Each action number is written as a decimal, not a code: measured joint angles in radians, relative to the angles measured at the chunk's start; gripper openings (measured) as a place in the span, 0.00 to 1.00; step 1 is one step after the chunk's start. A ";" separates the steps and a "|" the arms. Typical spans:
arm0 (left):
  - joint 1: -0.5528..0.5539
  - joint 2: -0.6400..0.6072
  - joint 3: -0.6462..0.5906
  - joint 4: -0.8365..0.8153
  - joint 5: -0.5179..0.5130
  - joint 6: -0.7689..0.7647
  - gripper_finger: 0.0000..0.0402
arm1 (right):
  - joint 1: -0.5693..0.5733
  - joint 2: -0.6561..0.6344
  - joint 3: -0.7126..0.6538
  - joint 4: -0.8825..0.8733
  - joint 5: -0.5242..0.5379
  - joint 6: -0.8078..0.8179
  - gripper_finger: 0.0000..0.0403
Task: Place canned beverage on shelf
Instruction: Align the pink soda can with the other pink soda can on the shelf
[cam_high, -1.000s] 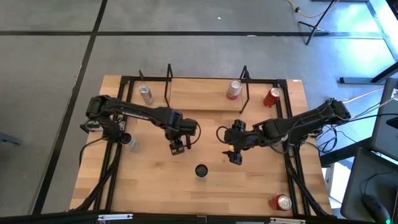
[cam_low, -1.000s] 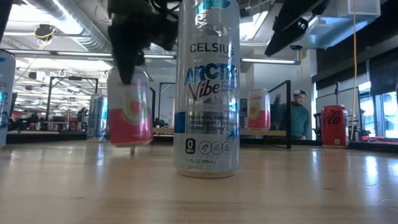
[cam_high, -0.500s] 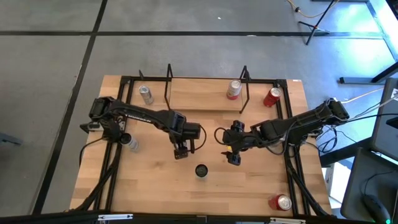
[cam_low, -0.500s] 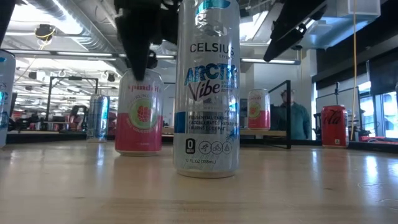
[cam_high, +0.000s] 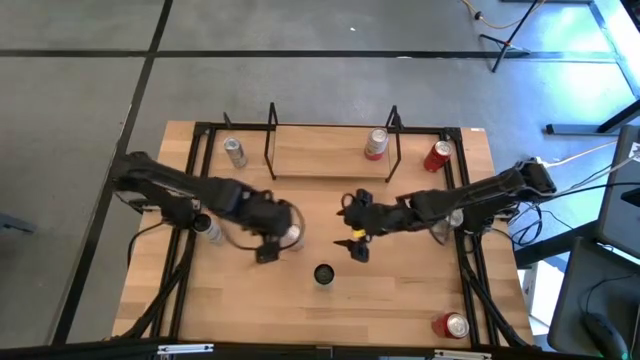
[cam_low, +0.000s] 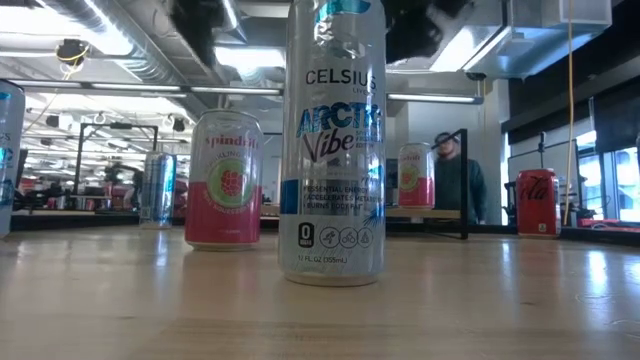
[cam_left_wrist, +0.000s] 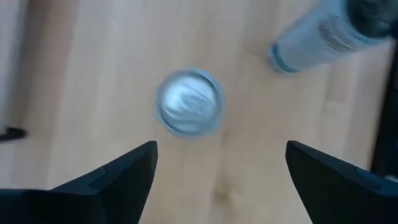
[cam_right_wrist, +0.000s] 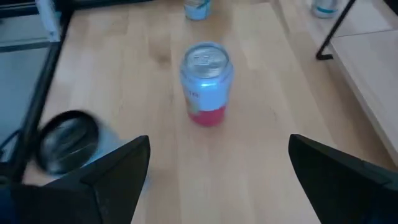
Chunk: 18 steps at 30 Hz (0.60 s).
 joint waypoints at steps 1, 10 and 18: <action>-0.021 -0.040 -0.045 0.031 -0.001 -0.033 0.85 | -0.015 0.016 0.000 0.023 -0.019 -0.007 0.92; -0.193 -0.296 -0.351 0.234 -0.243 -0.411 0.85 | -0.113 0.184 0.034 0.234 -0.156 -0.091 0.92; -0.248 -0.308 -0.369 0.231 -0.280 -0.478 0.85 | -0.137 0.346 0.160 0.284 -0.214 -0.160 0.92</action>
